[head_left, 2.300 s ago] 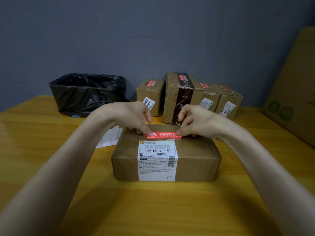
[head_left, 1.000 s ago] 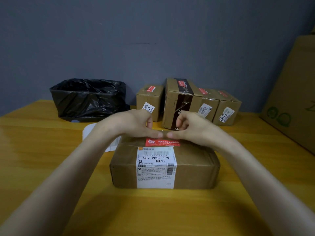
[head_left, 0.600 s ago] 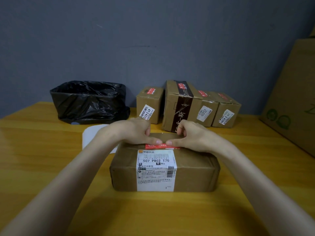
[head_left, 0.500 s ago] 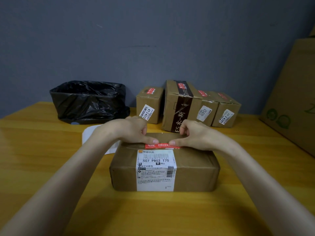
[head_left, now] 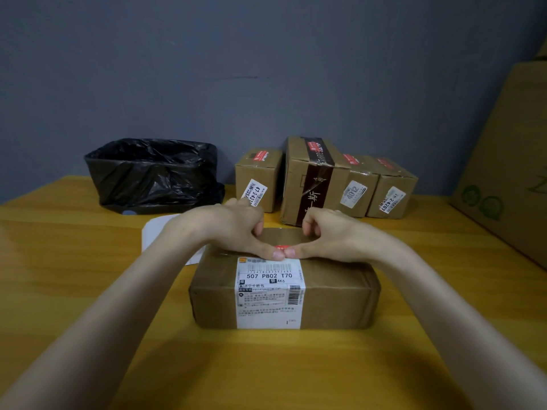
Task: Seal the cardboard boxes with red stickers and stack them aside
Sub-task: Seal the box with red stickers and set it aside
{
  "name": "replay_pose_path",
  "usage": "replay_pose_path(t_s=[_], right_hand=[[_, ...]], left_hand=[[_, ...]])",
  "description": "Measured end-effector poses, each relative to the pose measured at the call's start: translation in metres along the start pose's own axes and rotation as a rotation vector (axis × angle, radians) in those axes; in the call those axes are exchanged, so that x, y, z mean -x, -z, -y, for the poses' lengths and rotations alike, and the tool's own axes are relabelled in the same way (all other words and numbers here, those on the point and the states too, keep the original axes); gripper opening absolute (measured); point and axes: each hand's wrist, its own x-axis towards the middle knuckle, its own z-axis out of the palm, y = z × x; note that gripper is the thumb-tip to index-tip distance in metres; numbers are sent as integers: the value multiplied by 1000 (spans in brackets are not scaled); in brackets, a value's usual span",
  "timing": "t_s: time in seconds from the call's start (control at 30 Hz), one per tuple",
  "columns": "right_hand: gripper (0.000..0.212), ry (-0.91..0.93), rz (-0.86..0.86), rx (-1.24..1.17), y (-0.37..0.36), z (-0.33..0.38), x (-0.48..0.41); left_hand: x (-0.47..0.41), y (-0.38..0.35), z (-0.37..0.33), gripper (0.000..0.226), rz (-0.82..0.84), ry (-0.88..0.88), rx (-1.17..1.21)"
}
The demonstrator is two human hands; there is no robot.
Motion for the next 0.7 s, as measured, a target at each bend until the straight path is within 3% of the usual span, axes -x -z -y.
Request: replay_pose_path(t_s=[0.2, 0.4, 0.7], right_hand=[[39, -45, 55, -38, 6, -4, 1], [34, -13, 1, -51, 0, -2, -1], [41, -80, 95, -42, 10, -10, -1]], left_hand=[[4, 3, 8, 51, 65, -34, 47], [-2, -2, 5, 45, 13, -43, 39], [0, 2, 16, 43, 62, -25, 70]])
